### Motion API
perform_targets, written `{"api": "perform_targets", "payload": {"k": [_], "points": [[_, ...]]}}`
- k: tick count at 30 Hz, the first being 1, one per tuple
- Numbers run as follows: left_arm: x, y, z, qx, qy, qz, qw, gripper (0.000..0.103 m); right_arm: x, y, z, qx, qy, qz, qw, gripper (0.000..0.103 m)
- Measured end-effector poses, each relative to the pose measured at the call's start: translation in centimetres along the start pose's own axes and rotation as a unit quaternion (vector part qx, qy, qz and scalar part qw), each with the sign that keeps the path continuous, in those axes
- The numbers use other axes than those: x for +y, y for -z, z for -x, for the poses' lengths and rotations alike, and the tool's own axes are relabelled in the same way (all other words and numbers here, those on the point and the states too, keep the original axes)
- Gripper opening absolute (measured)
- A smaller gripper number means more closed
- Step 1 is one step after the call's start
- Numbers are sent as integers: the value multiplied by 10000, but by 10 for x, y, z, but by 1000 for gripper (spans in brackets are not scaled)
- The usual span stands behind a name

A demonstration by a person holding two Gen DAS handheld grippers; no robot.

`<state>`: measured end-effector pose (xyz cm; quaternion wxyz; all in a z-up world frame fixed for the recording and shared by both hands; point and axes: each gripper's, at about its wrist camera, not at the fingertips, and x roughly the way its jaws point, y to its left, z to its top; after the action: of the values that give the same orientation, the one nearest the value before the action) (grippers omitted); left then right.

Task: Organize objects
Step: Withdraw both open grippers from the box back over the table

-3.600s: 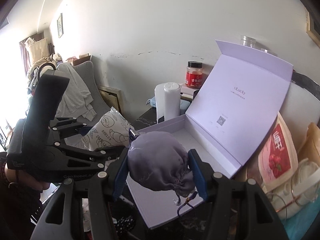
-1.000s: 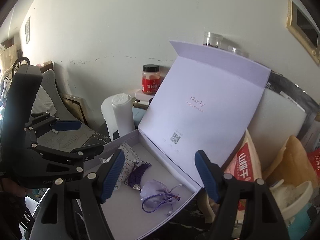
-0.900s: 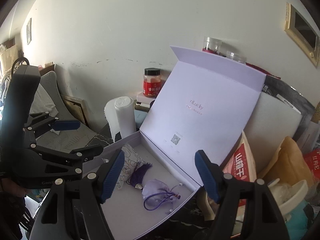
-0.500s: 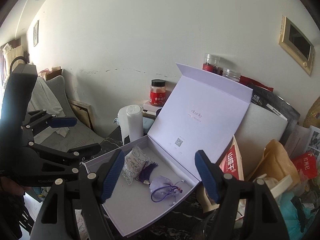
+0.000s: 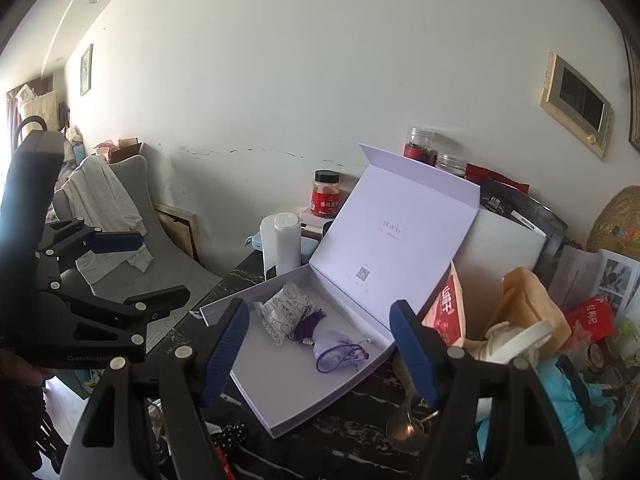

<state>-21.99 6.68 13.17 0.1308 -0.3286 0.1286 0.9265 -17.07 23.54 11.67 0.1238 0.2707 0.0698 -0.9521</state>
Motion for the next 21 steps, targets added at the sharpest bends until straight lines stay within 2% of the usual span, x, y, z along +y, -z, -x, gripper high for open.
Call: {"api": "perform_targets", "payload": {"k": [8, 21], "points": [[-8, 38, 39, 76, -74, 39, 9999, 80, 17, 22, 35, -49, -38, 107, 9999, 73], [-20, 107, 83, 237, 59, 234, 9994, 83, 43, 68, 71, 41, -280, 281, 9992, 73]]}}
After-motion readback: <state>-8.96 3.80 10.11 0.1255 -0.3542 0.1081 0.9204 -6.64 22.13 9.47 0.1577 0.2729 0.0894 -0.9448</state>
